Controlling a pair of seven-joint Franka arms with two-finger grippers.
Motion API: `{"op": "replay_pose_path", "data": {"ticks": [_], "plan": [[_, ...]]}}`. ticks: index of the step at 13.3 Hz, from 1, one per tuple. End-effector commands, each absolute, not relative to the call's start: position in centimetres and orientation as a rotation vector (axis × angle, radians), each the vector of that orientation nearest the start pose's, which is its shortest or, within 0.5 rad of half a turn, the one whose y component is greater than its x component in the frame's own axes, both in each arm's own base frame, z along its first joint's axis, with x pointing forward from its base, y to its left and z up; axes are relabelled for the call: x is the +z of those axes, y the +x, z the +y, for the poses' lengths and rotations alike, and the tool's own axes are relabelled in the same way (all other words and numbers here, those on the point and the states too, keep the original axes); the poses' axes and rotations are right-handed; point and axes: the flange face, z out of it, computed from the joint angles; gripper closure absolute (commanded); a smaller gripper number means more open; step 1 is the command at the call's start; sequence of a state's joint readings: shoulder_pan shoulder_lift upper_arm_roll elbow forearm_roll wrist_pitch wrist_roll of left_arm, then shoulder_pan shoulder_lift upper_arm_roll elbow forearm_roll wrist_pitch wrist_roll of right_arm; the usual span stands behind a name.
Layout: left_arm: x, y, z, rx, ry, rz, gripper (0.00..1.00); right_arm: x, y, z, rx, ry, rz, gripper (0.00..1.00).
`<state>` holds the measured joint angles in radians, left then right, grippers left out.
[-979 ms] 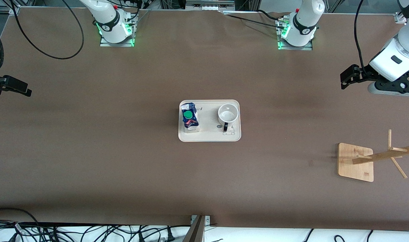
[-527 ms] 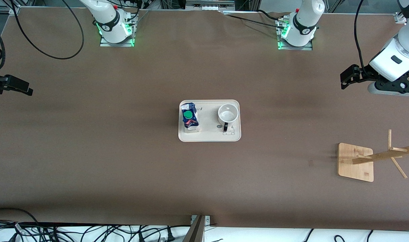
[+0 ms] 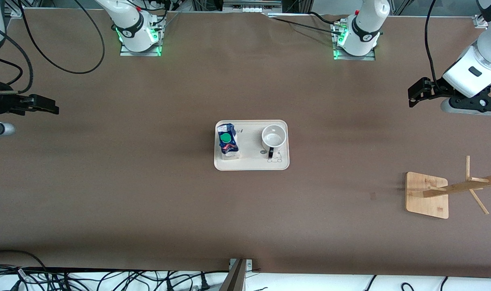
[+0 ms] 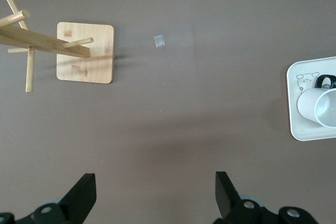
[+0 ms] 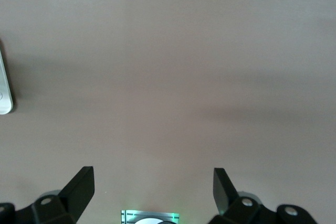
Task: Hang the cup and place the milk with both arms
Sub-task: 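Move the right gripper toward the milk carton on the tray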
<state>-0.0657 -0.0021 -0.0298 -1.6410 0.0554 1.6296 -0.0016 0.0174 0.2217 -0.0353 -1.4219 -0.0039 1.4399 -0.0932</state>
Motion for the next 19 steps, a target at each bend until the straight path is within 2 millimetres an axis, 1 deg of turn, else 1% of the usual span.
{"op": "replay_pose_path", "data": {"ticks": [1, 2, 4, 5, 6, 7, 8, 9, 11, 13, 14, 15, 16, 17, 19], "plan": [[60.4, 55.9, -5.1, 0.017, -3.089, 0.148, 0.00, 53.7, 60.5, 4.0, 0.387, -3.109, -0.270, 0.00], [60.4, 55.9, -5.2, 0.017, -3.089, 0.148, 0.00, 52.9, 60.7, 4.8, 0.408, -3.116, -0.294, 0.00], [60.8, 56.0, -5.5, 0.005, -3.089, 0.157, 0.00, 51.2, 61.6, 5.4, 0.414, -3.092, -0.297, 0.00], [60.8, 56.0, -5.6, 0.003, -3.089, 0.159, 0.00, 50.9, 62.0, 6.7, 0.371, -3.042, -0.299, 0.00], [60.8, 56.0, -5.6, 0.005, -3.089, 0.159, 0.00, 49.9, 62.6, 7.8, 0.344, -2.990, -0.288, 0.00], [60.8, 56.0, -5.6, 0.005, -3.089, 0.159, 0.00, 49.4, 63.0, 8.4, 0.329, -2.941, -0.266, 0.00], [60.8, 56.0, -5.6, 0.005, -3.089, 0.162, 0.00, 48.5, 63.6, 8.9, 0.314, -2.905, -0.252, 0.00], [60.8, 56.0, -5.5, 0.005, -3.089, 0.157, 0.00, 48.4, 63.9, 9.6, 0.286, -2.893, -0.218, 0.00], [60.8, 56.0, -5.5, 0.005, -3.089, 0.159, 0.00, 47.8, 64.1, 11.8, 0.290, -2.906, -0.105, 0.00], [60.8, 56.0, -5.5, 0.008, -3.090, 0.159, 0.00, 47.9, 63.8, 15.3, 0.258, -2.920, -0.060, 0.00], [60.7, 55.9, -5.5, 0.017, -3.090, 0.157, 0.00, 47.9, 63.6, 17.4, 0.247, -2.926, -0.027, 0.00], [60.7, 55.9, -5.5, 0.022, -3.090, 0.159, 0.00, 47.9, 63.2, 19.6, 0.229, -2.932, -0.003, 0.00], [60.7, 55.9, -5.5, 0.024, -3.090, 0.159, 0.00, 48.0, 62.6, 22.5, 0.201, -2.940, 0.003, 0.00], [60.7, 55.9, -5.5, 0.024, -3.090, 0.159, 0.00, 48.2, 62.1, 24.7, 0.171, -2.945, -0.005, 0.00], [60.7, 55.9, -5.4, 0.024, -3.090, 0.156, 0.00, 47.3, 61.4, 27.1, 0.180, -2.952, -0.047, 0.00]]}}
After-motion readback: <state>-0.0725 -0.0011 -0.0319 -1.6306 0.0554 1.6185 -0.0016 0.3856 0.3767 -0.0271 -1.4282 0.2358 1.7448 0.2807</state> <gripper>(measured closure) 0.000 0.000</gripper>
